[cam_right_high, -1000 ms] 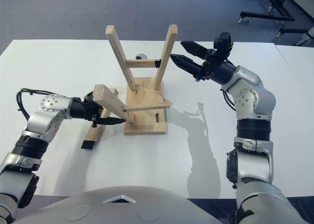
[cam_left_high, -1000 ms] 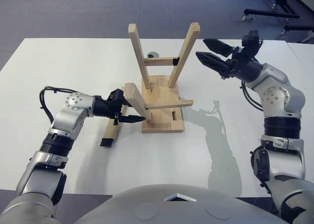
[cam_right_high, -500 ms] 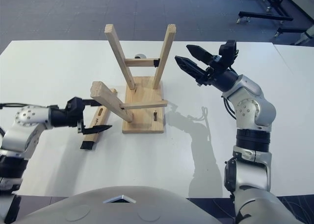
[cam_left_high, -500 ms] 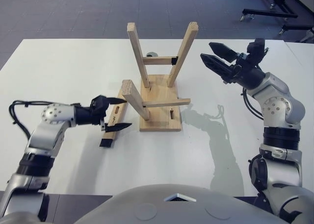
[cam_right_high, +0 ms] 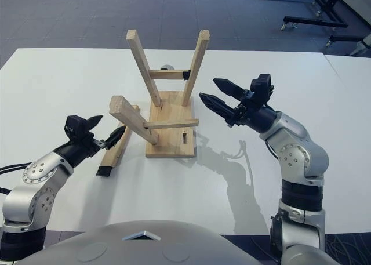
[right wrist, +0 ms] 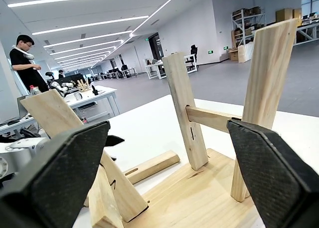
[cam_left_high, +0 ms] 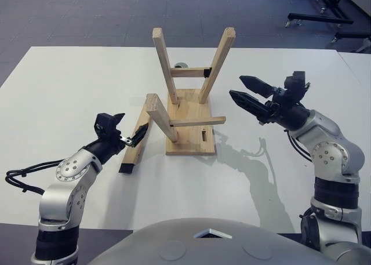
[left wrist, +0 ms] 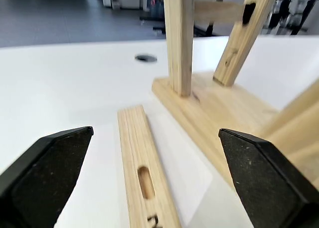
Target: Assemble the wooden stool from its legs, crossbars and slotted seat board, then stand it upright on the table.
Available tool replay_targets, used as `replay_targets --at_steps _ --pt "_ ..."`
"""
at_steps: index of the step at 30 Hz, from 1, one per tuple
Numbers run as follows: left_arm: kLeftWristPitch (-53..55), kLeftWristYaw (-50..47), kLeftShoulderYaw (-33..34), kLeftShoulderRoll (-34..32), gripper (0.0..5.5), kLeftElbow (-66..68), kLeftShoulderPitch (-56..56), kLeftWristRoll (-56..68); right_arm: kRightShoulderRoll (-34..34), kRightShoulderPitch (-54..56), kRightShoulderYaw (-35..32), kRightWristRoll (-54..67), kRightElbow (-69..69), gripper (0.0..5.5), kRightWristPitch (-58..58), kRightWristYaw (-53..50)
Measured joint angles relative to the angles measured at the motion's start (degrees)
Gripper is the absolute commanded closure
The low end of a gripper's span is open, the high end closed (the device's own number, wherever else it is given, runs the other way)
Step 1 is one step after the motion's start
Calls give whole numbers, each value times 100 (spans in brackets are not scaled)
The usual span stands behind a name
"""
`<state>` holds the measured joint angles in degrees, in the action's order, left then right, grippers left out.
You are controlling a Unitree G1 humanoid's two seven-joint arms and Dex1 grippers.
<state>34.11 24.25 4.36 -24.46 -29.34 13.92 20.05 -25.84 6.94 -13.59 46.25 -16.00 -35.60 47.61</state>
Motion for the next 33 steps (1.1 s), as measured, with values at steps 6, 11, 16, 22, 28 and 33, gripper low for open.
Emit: replay_targets --at_steps 6,11,16,22,28,33 --pt "470 -216 -377 -141 105 547 -60 -485 144 -187 6 53 -112 118 21 -214" --pt "646 -231 -432 -75 170 750 -201 -471 149 -172 9 99 -112 118 71 -225" --pt "731 -238 -343 -20 241 908 -239 -403 148 -169 14 97 -102 118 134 -229" --pt "720 -234 -354 -37 301 1026 -360 -423 165 -169 67 90 -55 118 312 -273" --pt "159 15 -124 -207 343 1425 -509 -460 170 -20 40 179 112 118 332 -333" --pt "-553 417 699 -124 344 1304 -764 219 164 385 -326 887 202 118 181 -345"
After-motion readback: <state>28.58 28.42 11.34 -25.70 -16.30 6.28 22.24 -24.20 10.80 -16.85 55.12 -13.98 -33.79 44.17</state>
